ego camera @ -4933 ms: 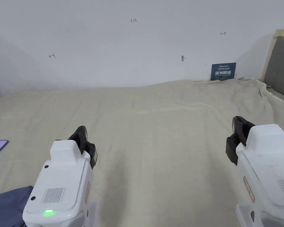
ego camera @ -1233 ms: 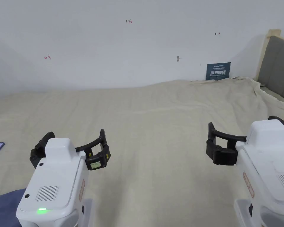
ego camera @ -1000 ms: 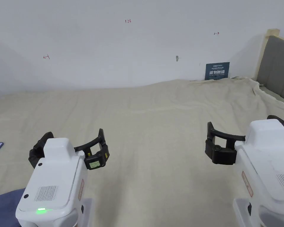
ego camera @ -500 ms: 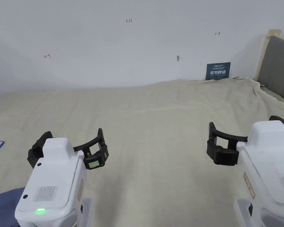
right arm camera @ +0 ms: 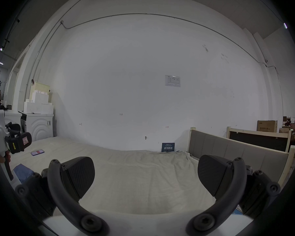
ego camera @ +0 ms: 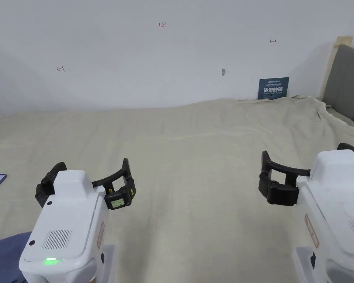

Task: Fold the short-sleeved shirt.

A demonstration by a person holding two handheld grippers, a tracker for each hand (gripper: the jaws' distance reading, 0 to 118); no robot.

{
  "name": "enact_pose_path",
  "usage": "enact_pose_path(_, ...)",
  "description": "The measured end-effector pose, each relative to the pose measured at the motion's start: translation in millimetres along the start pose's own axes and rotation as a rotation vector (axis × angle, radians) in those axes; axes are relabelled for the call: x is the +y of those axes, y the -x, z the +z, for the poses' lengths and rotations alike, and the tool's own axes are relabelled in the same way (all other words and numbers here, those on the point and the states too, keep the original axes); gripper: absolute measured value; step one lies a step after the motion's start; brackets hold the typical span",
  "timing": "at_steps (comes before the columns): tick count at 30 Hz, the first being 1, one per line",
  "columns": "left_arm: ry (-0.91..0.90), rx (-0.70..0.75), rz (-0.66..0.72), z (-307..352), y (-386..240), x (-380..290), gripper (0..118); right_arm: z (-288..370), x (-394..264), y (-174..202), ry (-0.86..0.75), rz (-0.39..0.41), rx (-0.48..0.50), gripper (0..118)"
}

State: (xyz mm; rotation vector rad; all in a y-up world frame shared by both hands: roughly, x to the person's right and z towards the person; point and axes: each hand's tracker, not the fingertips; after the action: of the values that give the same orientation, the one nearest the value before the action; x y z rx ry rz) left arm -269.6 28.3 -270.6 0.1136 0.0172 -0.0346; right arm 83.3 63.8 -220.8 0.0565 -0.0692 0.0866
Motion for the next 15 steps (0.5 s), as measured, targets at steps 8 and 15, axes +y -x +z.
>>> enact_pose_path(8, -0.001, 0.001, -0.002, 0.5, 0.0, 0.3, 118, 0.5, -0.1, -0.2, 0.001, 0.0, 0.002, 118)
enact_pose_path(15, 0.0, 0.001, 0.004, 0.2, -0.2, 0.4, 118, 0.7, -0.9, -0.4, 0.0, 0.003, 0.0, 118)
